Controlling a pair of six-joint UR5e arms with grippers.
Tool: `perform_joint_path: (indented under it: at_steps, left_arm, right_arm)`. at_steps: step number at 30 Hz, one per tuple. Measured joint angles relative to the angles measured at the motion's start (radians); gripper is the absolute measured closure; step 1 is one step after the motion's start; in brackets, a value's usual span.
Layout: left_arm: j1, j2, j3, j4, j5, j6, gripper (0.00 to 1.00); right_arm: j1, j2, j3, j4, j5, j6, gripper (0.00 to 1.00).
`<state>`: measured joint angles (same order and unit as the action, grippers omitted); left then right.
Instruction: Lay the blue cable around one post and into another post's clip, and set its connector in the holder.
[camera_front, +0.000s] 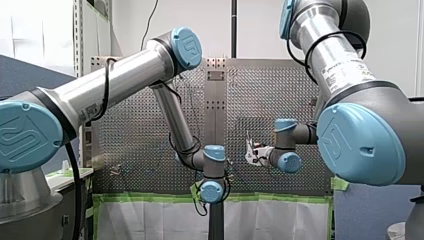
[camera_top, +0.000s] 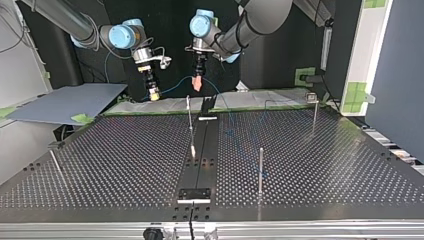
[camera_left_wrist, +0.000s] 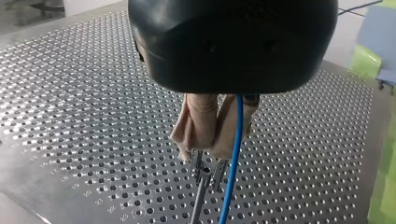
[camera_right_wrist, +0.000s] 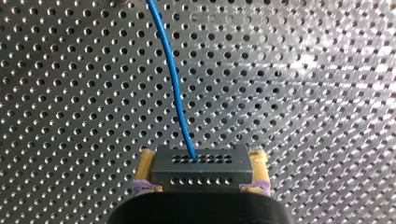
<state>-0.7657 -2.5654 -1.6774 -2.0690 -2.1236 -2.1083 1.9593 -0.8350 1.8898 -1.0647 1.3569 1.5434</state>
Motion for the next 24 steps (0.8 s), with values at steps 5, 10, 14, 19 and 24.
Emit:
perform_joint_path:
  at_steps: [5,10,14,19,24]
  left_arm:
    - [0.012,0.0,0.016,-0.012,0.004,0.042,0.81]
    - [0.023,-0.001,0.046,-0.037,0.011,0.078,0.81]
    - [0.037,-0.001,0.072,-0.058,0.021,0.098,0.81]
    - [0.054,-0.003,0.081,-0.07,0.04,0.112,0.81]
    - [0.061,-0.004,0.082,-0.074,0.045,0.117,0.81]
  right_arm:
    - [-0.011,0.032,-0.003,-0.033,0.001,0.019,1.0]
    - [-0.021,0.072,-0.022,-0.046,0.001,0.025,1.0]
    - [-0.028,0.088,-0.035,-0.047,0.0,0.027,1.0]
    - [-0.041,0.104,-0.052,-0.045,-0.001,0.031,1.0]
    - [-0.053,0.134,-0.08,-0.025,-0.001,0.032,1.0]
